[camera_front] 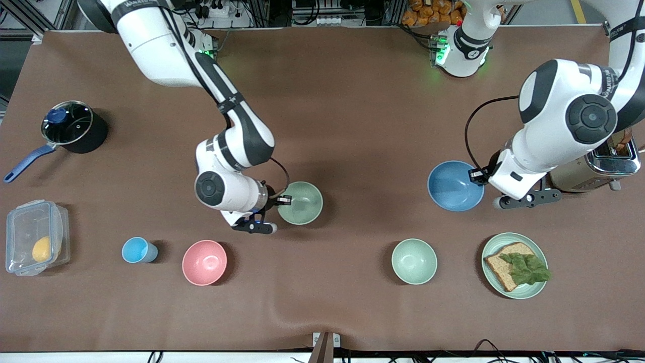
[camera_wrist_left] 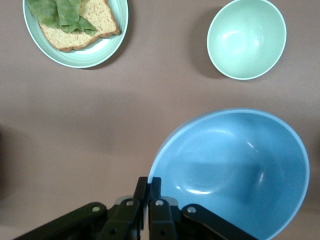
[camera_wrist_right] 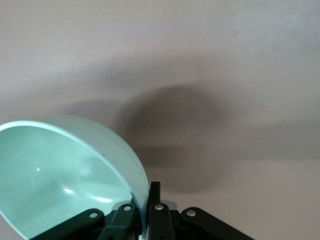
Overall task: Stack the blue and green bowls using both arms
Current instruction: 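Carry the green bowl with the right gripper while the left gripper carries the blue bowl, then lower the blue bowl into the green bowl with the left gripper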
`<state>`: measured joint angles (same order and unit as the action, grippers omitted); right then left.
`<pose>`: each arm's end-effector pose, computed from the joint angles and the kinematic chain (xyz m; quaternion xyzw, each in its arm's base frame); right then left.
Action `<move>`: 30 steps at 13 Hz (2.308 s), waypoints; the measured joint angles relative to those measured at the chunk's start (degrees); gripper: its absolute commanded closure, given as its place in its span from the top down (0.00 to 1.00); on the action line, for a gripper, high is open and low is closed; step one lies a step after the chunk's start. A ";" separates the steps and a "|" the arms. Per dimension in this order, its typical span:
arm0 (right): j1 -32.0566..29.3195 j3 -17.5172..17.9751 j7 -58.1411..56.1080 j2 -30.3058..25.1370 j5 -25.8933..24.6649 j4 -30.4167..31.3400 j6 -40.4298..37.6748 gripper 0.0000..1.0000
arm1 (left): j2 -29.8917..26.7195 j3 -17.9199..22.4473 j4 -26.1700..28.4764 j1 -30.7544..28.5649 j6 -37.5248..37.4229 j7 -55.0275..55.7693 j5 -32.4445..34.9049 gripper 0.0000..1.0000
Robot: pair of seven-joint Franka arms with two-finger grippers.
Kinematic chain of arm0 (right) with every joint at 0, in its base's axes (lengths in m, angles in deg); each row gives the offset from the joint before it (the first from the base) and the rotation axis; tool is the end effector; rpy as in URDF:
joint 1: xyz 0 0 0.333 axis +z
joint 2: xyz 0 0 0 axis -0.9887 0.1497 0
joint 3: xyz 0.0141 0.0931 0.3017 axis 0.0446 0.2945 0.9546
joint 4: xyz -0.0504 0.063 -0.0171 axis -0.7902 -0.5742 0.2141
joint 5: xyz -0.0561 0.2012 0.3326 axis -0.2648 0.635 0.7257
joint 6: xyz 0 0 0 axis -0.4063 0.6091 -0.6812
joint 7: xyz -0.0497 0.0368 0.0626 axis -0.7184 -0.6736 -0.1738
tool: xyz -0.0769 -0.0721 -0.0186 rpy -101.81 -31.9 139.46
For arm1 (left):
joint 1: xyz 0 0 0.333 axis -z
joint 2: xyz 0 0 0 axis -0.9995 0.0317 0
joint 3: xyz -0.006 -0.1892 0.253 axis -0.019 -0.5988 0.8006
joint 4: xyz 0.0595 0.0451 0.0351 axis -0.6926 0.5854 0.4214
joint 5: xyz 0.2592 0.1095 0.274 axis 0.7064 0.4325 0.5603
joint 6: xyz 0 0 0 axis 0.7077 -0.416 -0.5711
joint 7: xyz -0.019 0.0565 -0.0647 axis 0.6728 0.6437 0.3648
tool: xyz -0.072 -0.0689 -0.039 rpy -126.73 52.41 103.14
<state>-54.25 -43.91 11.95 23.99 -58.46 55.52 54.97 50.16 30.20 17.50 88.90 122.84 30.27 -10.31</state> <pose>0.6167 0.3564 0.2444 -0.9827 0.0818 0.0986 0.1337 0.6021 -0.1484 0.4533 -0.9967 -0.0724 0.0358 0.0057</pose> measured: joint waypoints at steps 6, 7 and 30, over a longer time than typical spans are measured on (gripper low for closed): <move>2.92 0.00 6.51 2.73 0.27 0.87 6.15 1.00 | 1.29 -0.46 -1.46 3.15 0.00 7.40 -2.61 0.00; 2.90 -0.18 6.76 2.76 0.34 0.93 6.15 1.00 | 1.65 -0.49 -1.47 4.42 0.00 8.98 -2.64 0.00; 0.09 -1.12 42.53 2.52 0.89 3.74 15.61 1.00 | 25.16 -0.78 -14.79 25.70 20.87 47.17 -5.24 0.00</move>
<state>-54.16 -45.03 54.49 26.52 -57.57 59.26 70.58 75.32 29.42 2.71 114.61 143.72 77.44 -15.55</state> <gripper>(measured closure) 0.000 0.952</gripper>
